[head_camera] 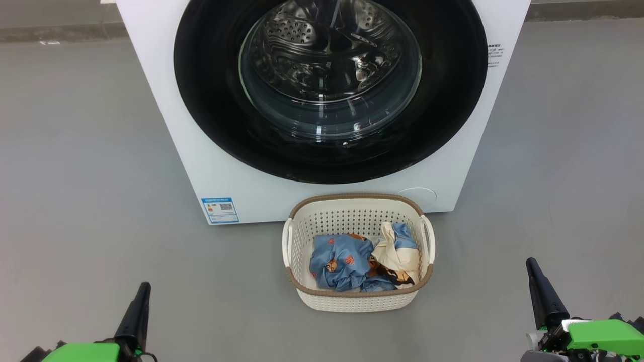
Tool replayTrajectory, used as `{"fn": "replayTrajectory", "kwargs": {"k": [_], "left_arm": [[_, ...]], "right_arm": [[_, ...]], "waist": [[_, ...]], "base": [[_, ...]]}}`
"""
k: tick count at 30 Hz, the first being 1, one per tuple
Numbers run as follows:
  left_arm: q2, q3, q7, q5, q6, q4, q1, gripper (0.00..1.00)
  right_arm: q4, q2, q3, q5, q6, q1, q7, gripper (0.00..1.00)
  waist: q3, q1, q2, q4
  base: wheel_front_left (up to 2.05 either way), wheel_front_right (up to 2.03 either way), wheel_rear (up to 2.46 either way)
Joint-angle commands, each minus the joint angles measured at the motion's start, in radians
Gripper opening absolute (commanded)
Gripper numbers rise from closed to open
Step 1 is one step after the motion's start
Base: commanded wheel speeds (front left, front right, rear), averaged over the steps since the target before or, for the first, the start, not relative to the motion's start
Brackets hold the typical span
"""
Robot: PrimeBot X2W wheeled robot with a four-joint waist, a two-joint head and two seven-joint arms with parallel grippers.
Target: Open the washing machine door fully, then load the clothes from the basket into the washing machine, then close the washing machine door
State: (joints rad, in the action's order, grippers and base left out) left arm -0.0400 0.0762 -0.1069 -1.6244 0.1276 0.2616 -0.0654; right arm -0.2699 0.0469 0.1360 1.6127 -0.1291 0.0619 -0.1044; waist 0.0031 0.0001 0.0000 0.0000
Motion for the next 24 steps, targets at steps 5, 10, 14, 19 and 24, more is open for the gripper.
{"fn": "replayTrajectory", "kwargs": {"k": [5, 10, 14, 19, 24], "left_arm": [[-0.012, 0.036, -0.005, 0.014, 0.003, -0.017, -0.042, 0.0], [-0.012, 0.036, -0.005, 0.014, 0.003, -0.017, -0.042, 0.0], [-0.012, 0.036, -0.005, 0.015, 0.003, -0.017, -0.042, 0.0], [-0.012, 0.036, -0.005, 0.015, 0.003, -0.017, -0.042, 0.0], [-0.012, 0.036, -0.005, 0.015, 0.003, -0.017, -0.042, 0.0]], "right_arm": [[0.025, 0.004, -0.022, -0.004, -0.002, 0.046, -0.009, 0.0], [0.025, 0.004, -0.022, -0.004, -0.002, 0.046, -0.009, 0.0], [0.025, 0.004, -0.022, -0.004, -0.002, 0.046, -0.009, 0.0], [0.025, 0.004, -0.022, -0.004, -0.002, 0.046, -0.009, 0.0], [0.025, 0.004, -0.022, -0.004, -0.002, 0.046, -0.009, 0.0]], "waist": [[0.0, 0.0, 0.0, 0.0], [0.0, 0.0, 0.0, 0.0], [0.0, 0.0, 0.0, 0.0], [0.0, 0.0, 0.0, 0.0], [0.0, 0.0, 0.0, 0.0]], "base": [[0.0, 0.0, 0.0], [0.0, 0.0, 0.0], [0.0, 0.0, 0.0], [0.0, 0.0, 0.0], [0.0, 0.0, 0.0]]}}
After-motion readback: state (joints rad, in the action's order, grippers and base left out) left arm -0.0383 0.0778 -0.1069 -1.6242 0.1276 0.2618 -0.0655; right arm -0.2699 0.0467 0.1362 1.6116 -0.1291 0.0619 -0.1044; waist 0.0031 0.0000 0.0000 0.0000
